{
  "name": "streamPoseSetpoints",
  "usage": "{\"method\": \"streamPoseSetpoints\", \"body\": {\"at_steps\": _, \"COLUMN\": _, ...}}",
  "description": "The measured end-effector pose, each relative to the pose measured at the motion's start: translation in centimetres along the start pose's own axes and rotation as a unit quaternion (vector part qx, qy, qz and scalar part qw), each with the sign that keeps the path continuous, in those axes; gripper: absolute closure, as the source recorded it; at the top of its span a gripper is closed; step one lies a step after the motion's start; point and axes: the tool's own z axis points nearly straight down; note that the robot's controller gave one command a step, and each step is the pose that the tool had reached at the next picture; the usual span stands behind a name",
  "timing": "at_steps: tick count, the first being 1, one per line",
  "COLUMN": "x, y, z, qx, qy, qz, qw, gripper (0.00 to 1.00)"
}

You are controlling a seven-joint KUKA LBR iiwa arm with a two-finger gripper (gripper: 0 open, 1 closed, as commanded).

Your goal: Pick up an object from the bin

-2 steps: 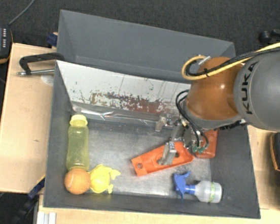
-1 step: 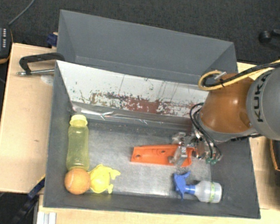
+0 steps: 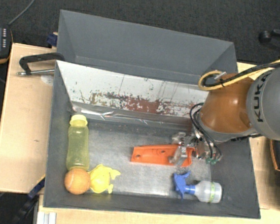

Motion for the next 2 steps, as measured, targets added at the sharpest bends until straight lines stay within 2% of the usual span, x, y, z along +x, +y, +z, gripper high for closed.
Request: {"method": "streamPoseSetpoints", "body": {"at_steps": 2, "x": -0.1, "y": 0.9, "z": -7.3, "qx": 0.0, "qy": -0.0024, "qz": -0.014, "qw": 0.9999, "gripper": 1.0}}
